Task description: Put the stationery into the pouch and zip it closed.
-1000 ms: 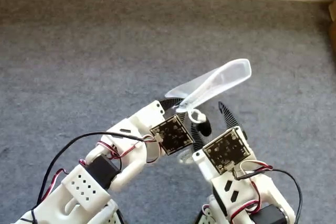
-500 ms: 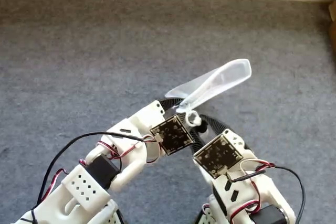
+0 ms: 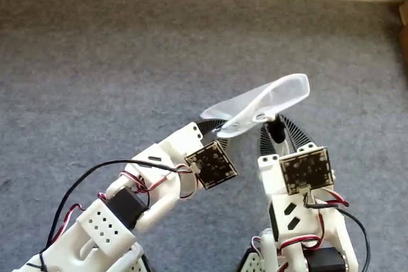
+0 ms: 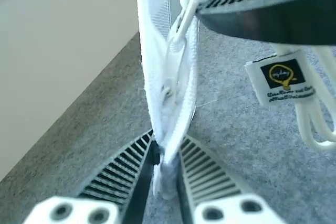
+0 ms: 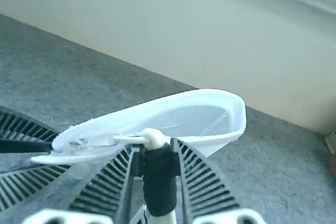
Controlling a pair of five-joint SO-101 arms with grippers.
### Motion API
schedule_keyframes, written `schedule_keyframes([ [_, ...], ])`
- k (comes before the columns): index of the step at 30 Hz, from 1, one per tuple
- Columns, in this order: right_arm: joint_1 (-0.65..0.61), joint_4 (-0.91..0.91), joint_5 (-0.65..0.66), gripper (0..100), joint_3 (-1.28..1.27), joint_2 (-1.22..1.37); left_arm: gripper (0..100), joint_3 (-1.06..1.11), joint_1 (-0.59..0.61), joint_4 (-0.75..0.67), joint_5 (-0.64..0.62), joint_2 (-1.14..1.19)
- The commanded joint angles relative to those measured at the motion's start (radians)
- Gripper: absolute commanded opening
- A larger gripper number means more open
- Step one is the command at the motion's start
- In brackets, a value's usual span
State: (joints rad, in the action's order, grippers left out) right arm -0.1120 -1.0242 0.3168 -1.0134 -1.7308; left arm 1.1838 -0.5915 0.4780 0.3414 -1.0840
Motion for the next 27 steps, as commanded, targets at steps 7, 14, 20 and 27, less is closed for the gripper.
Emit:
schedule_keyframes([
  [7,0.142,0.133,-0.020,0.5,-0.036,-0.013,1,0.007,0.041,0.012,-0.008,-0.005],
  [14,0.200,0.234,-0.020,0.5,-0.094,-0.008,1,0.007,0.041,0.012,-0.008,-0.005],
  [20,0.234,0.240,-0.020,0.5,-0.094,-0.008,1,0.007,0.041,0.012,-0.008,-0.005],
  [27,0.323,0.277,-0.020,0.5,-0.096,-0.008,1,0.007,0.041,0.012,-0.008,-0.005],
])
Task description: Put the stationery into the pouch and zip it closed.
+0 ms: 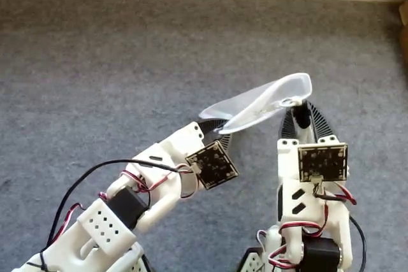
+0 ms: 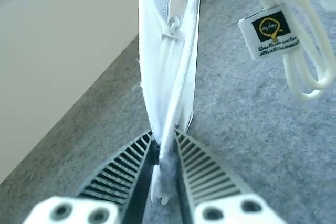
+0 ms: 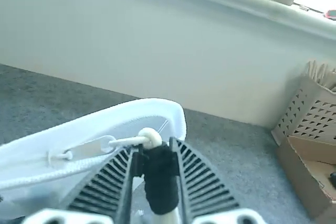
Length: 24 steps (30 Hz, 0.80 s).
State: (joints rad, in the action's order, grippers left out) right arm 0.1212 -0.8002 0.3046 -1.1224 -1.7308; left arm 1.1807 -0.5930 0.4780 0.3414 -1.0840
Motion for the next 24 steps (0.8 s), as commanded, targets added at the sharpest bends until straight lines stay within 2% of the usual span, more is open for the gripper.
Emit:
schedule_keyframes([
  [1,0.099,0.054,-0.008,0.5,0.013,-0.008,1,0.010,0.042,0.012,-0.008,-0.005],
  [8,0.157,0.081,-0.008,0.5,0.013,-0.008,1,0.010,0.045,0.012,-0.008,-0.005],
  [14,0.272,0.236,-0.008,0.5,-0.073,-0.008,1,0.008,0.065,0.011,-0.008,-0.013],
  [24,0.372,0.332,0.000,0.5,-0.116,-0.008,1,0.045,0.073,0.095,-0.012,-0.222],
])
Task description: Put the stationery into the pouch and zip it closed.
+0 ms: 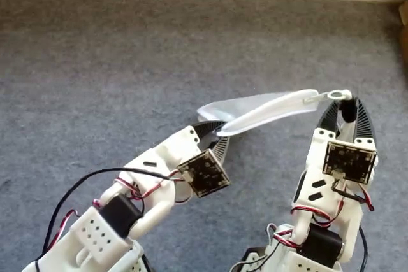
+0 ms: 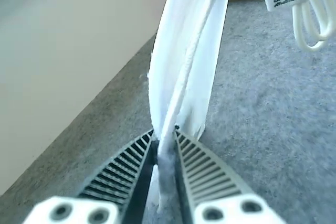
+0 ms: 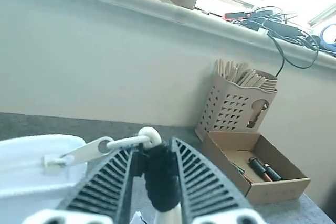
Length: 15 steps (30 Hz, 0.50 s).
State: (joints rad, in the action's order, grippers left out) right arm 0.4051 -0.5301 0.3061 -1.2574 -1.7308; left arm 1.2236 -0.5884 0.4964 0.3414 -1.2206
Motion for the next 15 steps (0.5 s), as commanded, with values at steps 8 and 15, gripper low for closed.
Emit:
schedule_keyframes([
  [8,0.090,0.067,-0.002,0.5,0.019,-0.008,1,0.022,0.068,0.083,-0.012,-0.120],
  [15,0.090,0.065,-0.002,0.5,0.018,-0.008,1,0.025,0.070,0.083,-0.012,-0.120],
])
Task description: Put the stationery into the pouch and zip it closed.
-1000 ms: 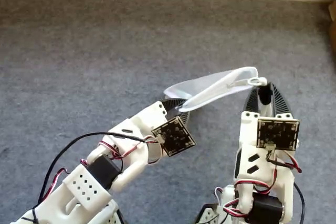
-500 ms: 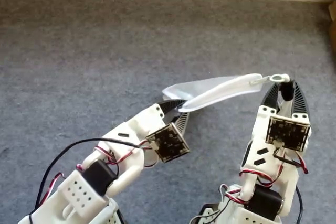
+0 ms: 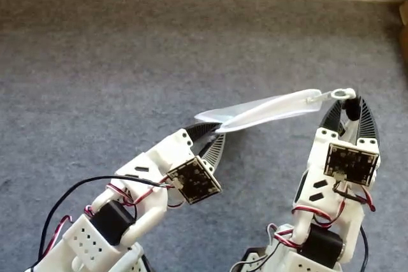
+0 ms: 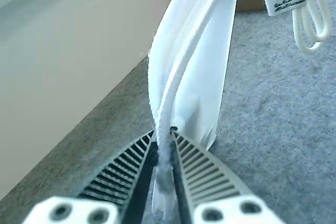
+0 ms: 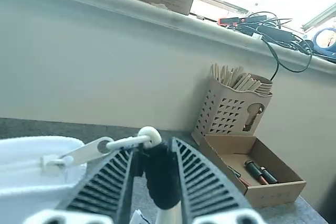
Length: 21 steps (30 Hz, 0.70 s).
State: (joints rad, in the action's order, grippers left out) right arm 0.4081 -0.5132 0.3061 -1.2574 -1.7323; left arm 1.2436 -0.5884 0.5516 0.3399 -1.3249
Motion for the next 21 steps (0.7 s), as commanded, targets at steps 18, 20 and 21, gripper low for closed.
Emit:
schedule_keyframes([
  [18,0.077,0.047,-0.002,0.5,0.016,-0.007,1,0.007,0.070,0.029,-0.011,-0.018],
  [20,0.077,0.047,-0.002,0.5,0.016,-0.007,1,0.007,0.070,0.029,-0.011,-0.018],
  [21,0.077,0.047,-0.002,0.5,0.016,-0.007,1,0.007,0.070,0.029,-0.011,-0.018],
])
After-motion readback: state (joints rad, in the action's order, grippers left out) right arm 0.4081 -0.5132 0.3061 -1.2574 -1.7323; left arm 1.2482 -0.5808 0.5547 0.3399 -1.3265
